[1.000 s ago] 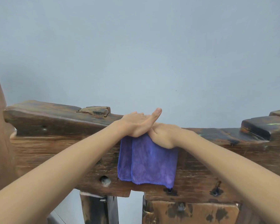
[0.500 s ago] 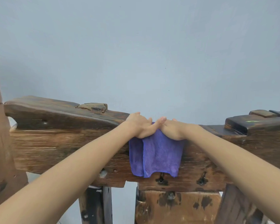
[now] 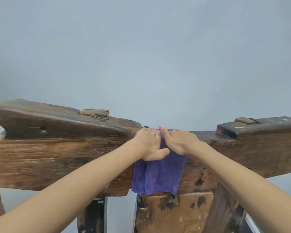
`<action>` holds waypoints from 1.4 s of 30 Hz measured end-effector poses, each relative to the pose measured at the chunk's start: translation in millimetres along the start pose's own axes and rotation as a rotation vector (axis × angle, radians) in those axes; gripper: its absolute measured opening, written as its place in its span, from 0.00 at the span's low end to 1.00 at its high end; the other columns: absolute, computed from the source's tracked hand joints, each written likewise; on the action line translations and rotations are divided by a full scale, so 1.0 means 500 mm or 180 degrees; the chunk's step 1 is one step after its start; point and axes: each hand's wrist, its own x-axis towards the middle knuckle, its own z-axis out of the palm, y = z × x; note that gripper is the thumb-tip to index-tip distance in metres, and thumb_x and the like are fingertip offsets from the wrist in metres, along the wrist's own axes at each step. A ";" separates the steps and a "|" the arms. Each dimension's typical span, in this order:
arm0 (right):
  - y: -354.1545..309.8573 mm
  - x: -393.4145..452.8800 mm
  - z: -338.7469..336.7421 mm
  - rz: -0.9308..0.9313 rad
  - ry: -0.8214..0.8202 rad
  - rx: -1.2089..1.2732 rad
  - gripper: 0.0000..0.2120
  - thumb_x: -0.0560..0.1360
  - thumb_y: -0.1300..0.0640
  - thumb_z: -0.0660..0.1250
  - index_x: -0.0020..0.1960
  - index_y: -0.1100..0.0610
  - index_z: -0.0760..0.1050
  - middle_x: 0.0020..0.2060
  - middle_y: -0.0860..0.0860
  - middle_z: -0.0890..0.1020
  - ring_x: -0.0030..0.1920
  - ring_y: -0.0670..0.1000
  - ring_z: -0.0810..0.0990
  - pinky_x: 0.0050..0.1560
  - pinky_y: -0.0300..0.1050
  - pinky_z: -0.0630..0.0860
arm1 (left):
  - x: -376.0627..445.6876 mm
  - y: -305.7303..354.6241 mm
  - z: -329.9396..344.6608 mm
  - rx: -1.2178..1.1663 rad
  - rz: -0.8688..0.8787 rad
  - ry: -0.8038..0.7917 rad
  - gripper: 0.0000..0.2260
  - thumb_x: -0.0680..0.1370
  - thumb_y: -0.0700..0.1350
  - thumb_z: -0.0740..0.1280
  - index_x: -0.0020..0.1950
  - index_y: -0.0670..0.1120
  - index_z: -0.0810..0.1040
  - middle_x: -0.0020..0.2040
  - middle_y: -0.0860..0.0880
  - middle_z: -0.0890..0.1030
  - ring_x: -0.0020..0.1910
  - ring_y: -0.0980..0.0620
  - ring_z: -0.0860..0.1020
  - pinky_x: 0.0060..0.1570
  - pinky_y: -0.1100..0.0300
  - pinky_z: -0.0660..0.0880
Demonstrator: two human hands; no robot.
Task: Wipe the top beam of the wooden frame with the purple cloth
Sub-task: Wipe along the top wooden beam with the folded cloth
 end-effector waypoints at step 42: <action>0.165 0.049 0.030 -0.1569 0.0097 0.0210 0.42 0.78 0.32 0.31 0.84 0.52 0.51 0.84 0.54 0.54 0.83 0.50 0.51 0.80 0.48 0.52 | 0.110 0.093 0.004 -0.0587 -0.0384 -0.0042 0.49 0.67 0.69 0.70 0.81 0.47 0.58 0.77 0.49 0.65 0.78 0.49 0.61 0.71 0.49 0.68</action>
